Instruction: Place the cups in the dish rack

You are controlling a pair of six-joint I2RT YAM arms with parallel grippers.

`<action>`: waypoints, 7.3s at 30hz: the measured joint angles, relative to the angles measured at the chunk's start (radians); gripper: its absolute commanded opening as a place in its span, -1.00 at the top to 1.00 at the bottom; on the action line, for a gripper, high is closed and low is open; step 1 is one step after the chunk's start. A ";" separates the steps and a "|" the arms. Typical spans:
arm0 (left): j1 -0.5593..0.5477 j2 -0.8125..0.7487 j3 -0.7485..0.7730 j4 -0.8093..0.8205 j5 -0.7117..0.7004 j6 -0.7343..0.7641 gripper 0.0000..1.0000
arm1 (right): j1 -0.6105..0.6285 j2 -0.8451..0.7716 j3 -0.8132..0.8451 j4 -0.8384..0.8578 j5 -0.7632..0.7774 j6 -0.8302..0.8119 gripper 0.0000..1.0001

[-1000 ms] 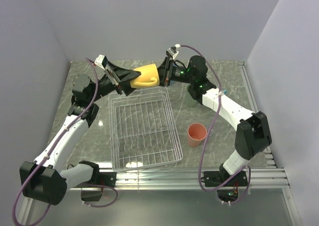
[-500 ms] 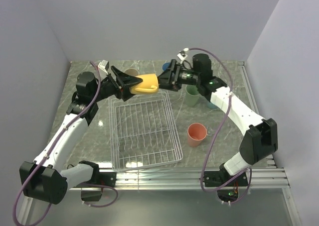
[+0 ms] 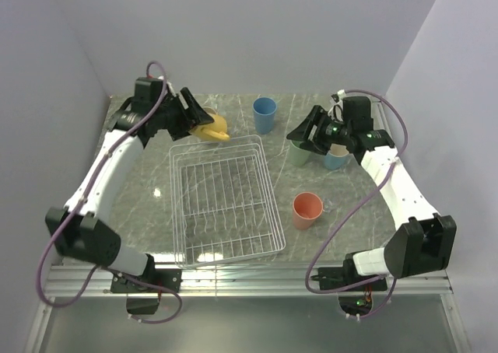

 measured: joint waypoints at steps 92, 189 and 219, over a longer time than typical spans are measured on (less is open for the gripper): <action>-0.148 -0.159 -0.051 -0.381 -0.372 0.155 -0.97 | -0.281 0.501 0.251 -0.325 0.574 -0.154 1.00; -0.282 -0.071 -0.373 1.148 0.428 -0.781 0.99 | 0.157 -0.239 -0.063 0.372 -0.091 0.266 -0.60; -0.345 0.312 0.275 -0.333 -0.424 0.238 0.99 | -0.016 -0.454 -0.210 -0.142 0.258 0.042 -0.56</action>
